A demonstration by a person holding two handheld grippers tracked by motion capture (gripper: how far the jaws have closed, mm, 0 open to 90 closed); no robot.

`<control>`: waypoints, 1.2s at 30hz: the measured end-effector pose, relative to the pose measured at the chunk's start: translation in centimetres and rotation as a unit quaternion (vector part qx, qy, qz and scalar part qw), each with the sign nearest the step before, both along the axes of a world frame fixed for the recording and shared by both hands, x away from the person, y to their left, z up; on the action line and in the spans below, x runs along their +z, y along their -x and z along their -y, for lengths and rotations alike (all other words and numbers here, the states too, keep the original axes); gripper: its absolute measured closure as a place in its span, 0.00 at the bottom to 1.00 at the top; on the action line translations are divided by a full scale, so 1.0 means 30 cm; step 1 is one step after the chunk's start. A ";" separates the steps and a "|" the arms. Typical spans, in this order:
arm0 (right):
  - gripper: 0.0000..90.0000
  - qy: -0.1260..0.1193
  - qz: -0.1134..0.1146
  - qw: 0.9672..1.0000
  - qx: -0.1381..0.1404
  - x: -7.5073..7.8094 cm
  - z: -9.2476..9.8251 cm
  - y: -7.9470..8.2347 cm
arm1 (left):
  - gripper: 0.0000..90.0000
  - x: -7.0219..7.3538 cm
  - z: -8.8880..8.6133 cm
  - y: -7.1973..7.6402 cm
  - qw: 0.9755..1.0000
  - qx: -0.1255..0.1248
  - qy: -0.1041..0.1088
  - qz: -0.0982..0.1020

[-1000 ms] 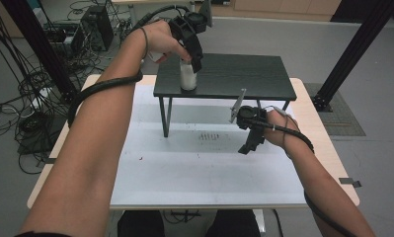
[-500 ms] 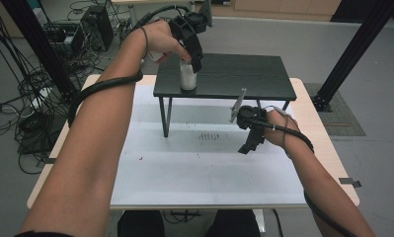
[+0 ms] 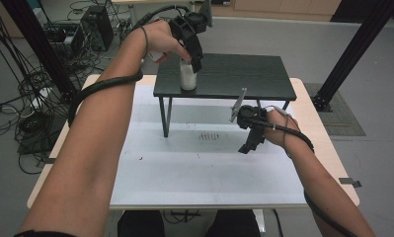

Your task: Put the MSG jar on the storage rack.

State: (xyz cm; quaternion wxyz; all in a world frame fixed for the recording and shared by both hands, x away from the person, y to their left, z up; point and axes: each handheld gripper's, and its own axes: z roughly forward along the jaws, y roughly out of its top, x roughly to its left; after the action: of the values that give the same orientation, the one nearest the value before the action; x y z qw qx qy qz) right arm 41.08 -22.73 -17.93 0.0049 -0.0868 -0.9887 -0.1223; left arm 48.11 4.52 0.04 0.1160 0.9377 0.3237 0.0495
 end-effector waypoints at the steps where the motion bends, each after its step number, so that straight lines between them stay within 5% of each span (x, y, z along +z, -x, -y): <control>1: 0.04 0.000 0.000 1.000 0.000 0.000 0.000 0.000 | 0.47 0.001 0.000 0.000 1.000 0.000 -0.001 0.000; 36: 0.04 0.001 0.000 1.000 -0.002 -0.001 0.005 -0.001 | 0.47 -0.001 -0.003 0.003 1.000 0.002 0.002 0.001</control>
State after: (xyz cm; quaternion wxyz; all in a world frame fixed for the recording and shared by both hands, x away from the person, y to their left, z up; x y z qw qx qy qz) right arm 41.12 -22.88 -17.95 0.0049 -0.0889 -0.9887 -0.1209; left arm 48.01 4.61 0.01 0.1179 0.9369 0.3251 0.0505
